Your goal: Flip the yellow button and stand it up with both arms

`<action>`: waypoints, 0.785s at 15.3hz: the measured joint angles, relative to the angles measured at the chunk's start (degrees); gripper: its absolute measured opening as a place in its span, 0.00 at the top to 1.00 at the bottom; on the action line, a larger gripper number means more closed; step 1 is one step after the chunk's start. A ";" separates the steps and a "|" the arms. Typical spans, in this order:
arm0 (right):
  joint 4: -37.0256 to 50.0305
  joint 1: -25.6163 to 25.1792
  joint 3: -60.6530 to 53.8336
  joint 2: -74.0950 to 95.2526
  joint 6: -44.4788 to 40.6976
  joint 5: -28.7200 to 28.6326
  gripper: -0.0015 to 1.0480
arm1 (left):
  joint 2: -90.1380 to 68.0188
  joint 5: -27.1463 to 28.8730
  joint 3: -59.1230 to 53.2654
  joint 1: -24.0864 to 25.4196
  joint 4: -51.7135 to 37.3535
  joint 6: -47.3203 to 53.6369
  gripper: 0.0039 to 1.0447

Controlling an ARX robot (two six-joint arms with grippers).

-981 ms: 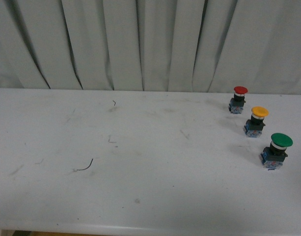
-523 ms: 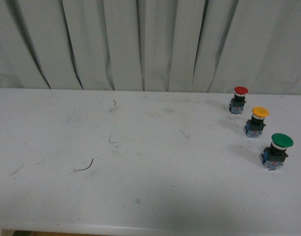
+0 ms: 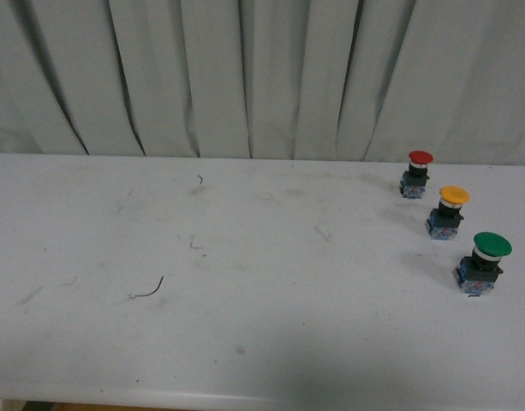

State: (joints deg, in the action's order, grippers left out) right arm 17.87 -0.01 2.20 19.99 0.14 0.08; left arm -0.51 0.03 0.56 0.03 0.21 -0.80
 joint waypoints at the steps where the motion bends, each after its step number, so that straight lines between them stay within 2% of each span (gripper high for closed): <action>1: 2.08 0.00 -1.40 -0.72 0.00 0.00 0.98 | 0.00 0.00 0.00 0.00 0.00 0.00 0.06; 9: -7.78 0.00 -1.55 -10.05 0.00 -0.02 0.98 | 0.00 0.00 0.00 0.00 0.00 0.02 0.06; 11: -18.27 0.00 -1.53 -18.82 0.00 -0.09 0.98 | 0.00 0.07 0.00 0.00 0.00 0.00 0.06; 12: -17.05 0.00 -1.29 -19.78 0.00 -0.09 0.98 | 0.00 -0.02 0.00 0.00 0.02 0.00 0.06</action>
State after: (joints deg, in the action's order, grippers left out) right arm 0.82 -0.01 0.91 0.21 0.14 -0.01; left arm -0.51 0.01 0.56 0.03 0.23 -0.80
